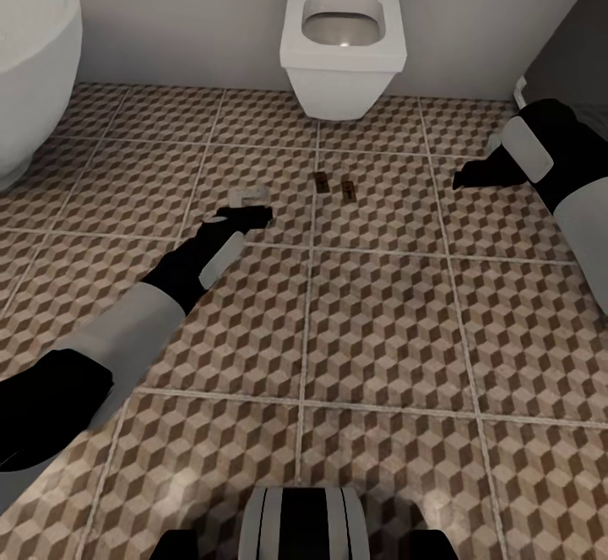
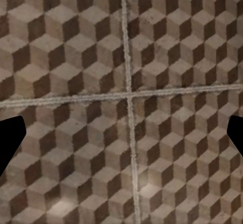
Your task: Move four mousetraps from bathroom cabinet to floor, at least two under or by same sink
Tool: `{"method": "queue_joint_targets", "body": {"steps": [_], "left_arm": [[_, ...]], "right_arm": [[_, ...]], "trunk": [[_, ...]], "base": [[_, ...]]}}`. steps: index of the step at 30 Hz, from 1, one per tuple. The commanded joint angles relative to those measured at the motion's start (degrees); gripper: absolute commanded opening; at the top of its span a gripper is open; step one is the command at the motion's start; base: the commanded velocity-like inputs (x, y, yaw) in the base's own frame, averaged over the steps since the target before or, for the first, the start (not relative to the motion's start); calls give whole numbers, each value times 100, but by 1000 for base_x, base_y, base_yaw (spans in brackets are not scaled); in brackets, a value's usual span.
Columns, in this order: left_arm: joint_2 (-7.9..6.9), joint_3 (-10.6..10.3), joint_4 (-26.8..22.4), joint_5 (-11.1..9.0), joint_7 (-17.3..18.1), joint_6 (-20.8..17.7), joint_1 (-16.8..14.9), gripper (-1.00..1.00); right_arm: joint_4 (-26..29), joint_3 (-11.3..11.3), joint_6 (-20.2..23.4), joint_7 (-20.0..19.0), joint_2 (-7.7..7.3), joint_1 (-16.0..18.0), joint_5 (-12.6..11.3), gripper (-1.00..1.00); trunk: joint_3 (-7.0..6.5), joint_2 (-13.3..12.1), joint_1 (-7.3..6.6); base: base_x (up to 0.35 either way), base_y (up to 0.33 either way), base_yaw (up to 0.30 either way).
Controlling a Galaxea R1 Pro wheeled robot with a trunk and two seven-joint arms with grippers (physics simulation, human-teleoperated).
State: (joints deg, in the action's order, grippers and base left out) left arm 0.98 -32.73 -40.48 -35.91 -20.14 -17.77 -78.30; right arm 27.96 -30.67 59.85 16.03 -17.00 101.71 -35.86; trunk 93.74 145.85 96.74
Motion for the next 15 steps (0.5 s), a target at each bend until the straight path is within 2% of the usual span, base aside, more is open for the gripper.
{"method": "queue_joint_targets", "body": {"steps": [1,2,4,5,8,9,11,12,15], "left_arm": [[-53,-26,-149,-57,-53,-96,-2,100],[-53,-26,-149,-57,-53,-96,-2,100],[-177,-23,-459,-60,-57,-301,1,100],[-177,-23,-459,-60,-57,-301,1,100],[-373,-16,-986,-62,-63,-625,9,100],[-373,-16,-986,-62,-63,-625,9,100],[-477,-9,-1328,-63,-65,-797,45,100],[-477,-9,-1328,-63,-65,-797,45,100],[-584,2,-1760,-64,-67,-973,170,100]], "right_arm": [[12,-44,15,41,-9,2,-61,100],[12,-44,15,41,-9,2,-61,100],[17,-46,15,41,-8,-2,-61,100],[17,-46,15,41,-8,-2,-61,100],[21,-49,15,41,-2,-6,-60,100],[21,-49,15,41,-2,-6,-60,100],[22,-51,15,41,3,-8,-60,100],[22,-51,15,41,3,-8,-60,100],[24,-52,15,41,8,-14,-61,100]], "trunk": [[4,1,-1],[4,1,-1],[4,1,-1],[4,1,-1],[4,1,-1],[4,1,-1],[4,1,-1],[4,1,-1],[4,1,-1]], "base": [[-18,-4,0],[-18,-4,0],[-13,-3,0],[-11,-3,0],[-7,-2,0],[-6,-1,0],[-4,-1,0],[-4,-1,0],[-2,-1,0]]}}
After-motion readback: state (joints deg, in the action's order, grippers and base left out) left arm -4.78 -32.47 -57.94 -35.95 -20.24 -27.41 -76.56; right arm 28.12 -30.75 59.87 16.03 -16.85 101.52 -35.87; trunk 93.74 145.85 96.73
